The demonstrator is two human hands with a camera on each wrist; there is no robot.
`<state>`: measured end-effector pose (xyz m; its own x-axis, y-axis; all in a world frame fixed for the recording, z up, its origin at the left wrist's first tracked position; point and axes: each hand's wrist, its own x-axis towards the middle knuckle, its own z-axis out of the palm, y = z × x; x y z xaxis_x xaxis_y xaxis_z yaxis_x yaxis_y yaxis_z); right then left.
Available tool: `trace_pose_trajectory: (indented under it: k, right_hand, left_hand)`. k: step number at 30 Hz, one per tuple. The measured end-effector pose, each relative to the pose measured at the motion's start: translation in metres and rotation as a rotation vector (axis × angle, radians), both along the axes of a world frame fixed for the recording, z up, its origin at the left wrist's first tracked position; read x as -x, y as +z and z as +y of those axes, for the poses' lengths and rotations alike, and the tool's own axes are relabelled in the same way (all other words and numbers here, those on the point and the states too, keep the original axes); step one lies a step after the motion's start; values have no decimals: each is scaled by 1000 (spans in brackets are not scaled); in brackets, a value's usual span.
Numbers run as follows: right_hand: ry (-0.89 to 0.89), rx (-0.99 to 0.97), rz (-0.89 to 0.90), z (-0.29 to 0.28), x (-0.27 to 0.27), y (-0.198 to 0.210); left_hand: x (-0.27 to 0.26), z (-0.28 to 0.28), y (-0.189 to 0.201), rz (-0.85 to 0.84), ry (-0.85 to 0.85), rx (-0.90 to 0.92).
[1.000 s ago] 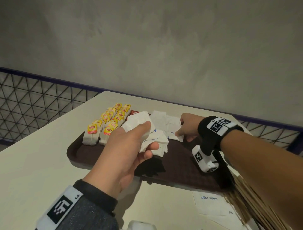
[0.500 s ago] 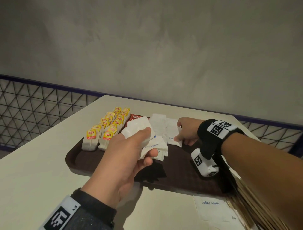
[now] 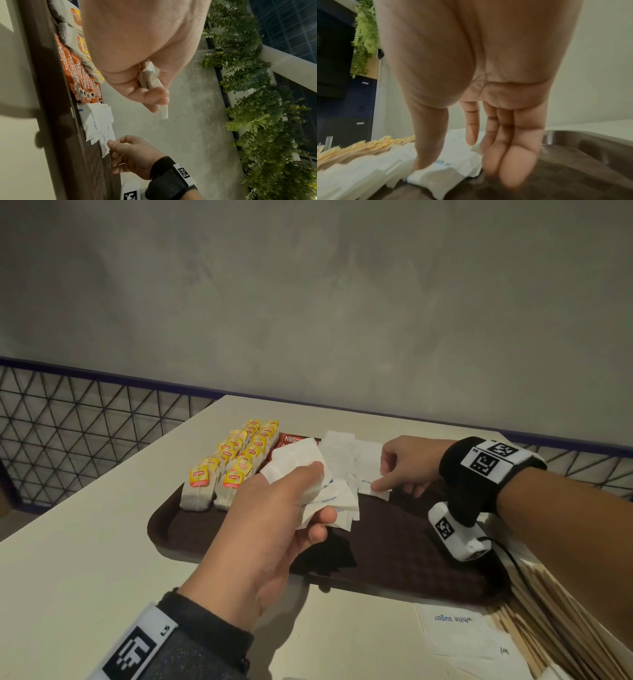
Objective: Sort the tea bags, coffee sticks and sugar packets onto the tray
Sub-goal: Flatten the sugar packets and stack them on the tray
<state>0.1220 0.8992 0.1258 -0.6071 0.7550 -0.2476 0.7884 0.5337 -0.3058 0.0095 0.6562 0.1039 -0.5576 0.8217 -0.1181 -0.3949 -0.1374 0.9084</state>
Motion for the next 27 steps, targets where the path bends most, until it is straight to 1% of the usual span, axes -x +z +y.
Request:
trace_pose_trajectory:
  k: [3,6,9,10,11,12,14,15,16,18,20,22,24,27]
  right_hand:
    - [26,-6,-56,-2,-1,-5]
    - [21,16,-14,-6,-2,-6]
    - [6,31,34,-15,-11,6]
    - [-13,41,108,-22,-16,14]
    - [-42,71,234,-32,-22,23]
    - [-78,124,396,-44,-28,32]
    - [-141,294,701,-71,-41,46]
    - [-160,411,802,-85,-48,51]
    - [-172,536,863,-98,-54,54]
    - [-190,734,900,-121,-62,55]
    - [-178,804,900,-139,-68,52]
    - [-106,793,858,-152,-70,48]
    - [-43,740,822,-160,-71,47]
    - [-42,613,860,-161,-70,51]
  left_hand:
    - [0,-1,-1,3,-22,18]
    - [-1,-2,0,-3,-58,36]
    - [-4,-3,3,-41,-98,41]
    - [-5,-4,4,-57,-108,37]
    - [-5,-4,5,-73,-118,29]
    - [-6,-5,6,-84,-126,18]
    - [-7,-6,7,-75,-142,-2]
    - [-10,-7,8,-59,-154,-11]
    - [-12,-8,9,-40,-170,-21]
    - [-18,-10,9,12,-203,-40]
    - [-24,-12,9,85,-215,-62]
    - [-28,-15,9,188,-197,-78]
    - [-31,-16,11,276,-162,-76]
    - [-33,-19,16,276,-136,-75]
